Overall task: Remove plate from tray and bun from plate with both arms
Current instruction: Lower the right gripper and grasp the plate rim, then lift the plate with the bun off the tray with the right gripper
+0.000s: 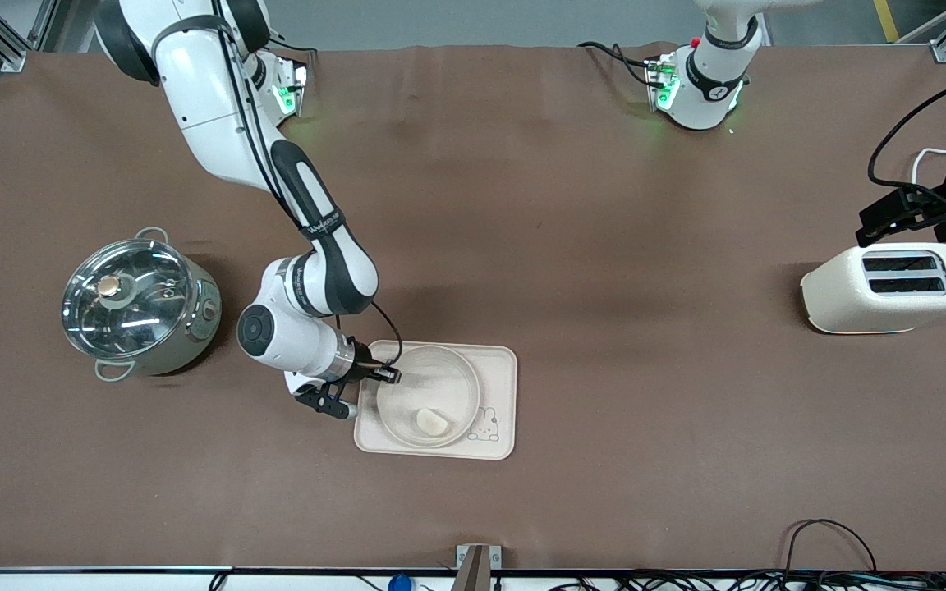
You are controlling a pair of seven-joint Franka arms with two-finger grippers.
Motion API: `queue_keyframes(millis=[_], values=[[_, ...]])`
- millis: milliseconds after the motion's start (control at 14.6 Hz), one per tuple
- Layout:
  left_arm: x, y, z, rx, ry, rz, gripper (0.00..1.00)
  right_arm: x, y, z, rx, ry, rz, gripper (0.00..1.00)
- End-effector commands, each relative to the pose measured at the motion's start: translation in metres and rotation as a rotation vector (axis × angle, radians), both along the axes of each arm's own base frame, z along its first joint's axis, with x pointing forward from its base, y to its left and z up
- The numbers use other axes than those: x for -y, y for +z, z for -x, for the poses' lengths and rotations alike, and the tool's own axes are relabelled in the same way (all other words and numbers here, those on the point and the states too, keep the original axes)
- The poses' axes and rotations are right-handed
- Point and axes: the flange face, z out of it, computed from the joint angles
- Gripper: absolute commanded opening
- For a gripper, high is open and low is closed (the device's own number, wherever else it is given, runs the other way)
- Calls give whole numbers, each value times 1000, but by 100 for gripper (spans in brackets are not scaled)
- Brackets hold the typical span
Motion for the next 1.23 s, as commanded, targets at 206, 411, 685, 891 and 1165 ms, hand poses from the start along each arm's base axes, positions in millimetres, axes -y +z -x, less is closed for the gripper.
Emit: queue_keyframes(millis=[206, 411, 685, 891, 1165], values=[[1, 1, 1, -4, -15, 9, 100, 3, 9, -9, 28, 7, -29, 0], [0, 4, 2, 2, -15, 6, 100, 1, 22, -12, 33, -14, -103, 0], [0, 7, 3, 7, -13, 2, 100, -14, 50, -1, 27, 19, -163, 0], [1, 14, 7, 19, -16, 1, 100, -23, 56, 28, -1, 47, -156, 0], [2, 6, 8, -2, -15, 3, 100, -10, 64, 108, -70, 116, -126, 0]])
